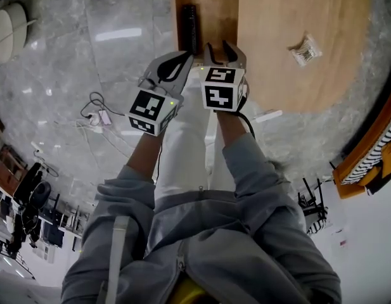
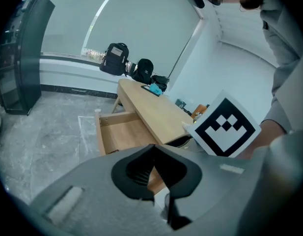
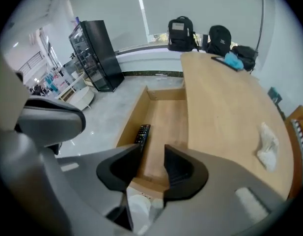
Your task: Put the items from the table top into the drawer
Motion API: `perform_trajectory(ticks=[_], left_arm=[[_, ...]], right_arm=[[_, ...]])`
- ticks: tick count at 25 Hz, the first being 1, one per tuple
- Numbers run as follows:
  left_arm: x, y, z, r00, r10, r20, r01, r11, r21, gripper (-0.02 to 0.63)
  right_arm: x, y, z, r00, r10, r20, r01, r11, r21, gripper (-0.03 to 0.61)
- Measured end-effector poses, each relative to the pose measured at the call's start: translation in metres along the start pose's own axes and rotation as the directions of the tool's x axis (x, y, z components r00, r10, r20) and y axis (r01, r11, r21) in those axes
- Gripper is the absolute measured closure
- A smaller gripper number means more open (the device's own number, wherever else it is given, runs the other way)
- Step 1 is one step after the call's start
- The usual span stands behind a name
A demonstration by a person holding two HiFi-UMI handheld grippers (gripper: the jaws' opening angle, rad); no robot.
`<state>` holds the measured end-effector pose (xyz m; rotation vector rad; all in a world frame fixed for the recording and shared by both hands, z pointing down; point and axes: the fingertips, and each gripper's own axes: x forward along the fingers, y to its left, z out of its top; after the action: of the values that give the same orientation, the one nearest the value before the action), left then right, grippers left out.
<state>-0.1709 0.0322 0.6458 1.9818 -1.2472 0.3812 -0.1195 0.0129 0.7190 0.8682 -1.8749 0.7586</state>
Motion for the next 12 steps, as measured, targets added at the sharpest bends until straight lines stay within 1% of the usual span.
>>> perform_trajectory(ticks=[3, 5, 8, 12], left_arm=[[0.005, -0.017, 0.009, 1.0, -0.012, 0.009, 0.012, 1.0, 0.011, 0.611], [0.009, -0.029, 0.017, 1.0, -0.026, 0.017, 0.025, 1.0, 0.017, 0.609], [0.022, -0.048, 0.033, 0.998, -0.047, 0.031, 0.045, 0.997, 0.054, 0.609], [0.049, -0.078, 0.057, 0.995, -0.094, 0.045, 0.088, 0.99, 0.11, 0.609]], right_arm=[[-0.024, -0.021, 0.004, 0.996, -0.074, 0.045, 0.076, 0.996, -0.052, 0.477], [-0.039, -0.037, 0.005, 0.991, -0.118, 0.069, 0.122, 0.991, -0.055, 0.489], [-0.059, -0.069, 0.005, 0.979, -0.184, 0.089, 0.186, 0.982, -0.017, 0.492], [-0.082, -0.122, 0.004, 0.957, -0.273, 0.098, 0.266, 0.961, 0.075, 0.488]])
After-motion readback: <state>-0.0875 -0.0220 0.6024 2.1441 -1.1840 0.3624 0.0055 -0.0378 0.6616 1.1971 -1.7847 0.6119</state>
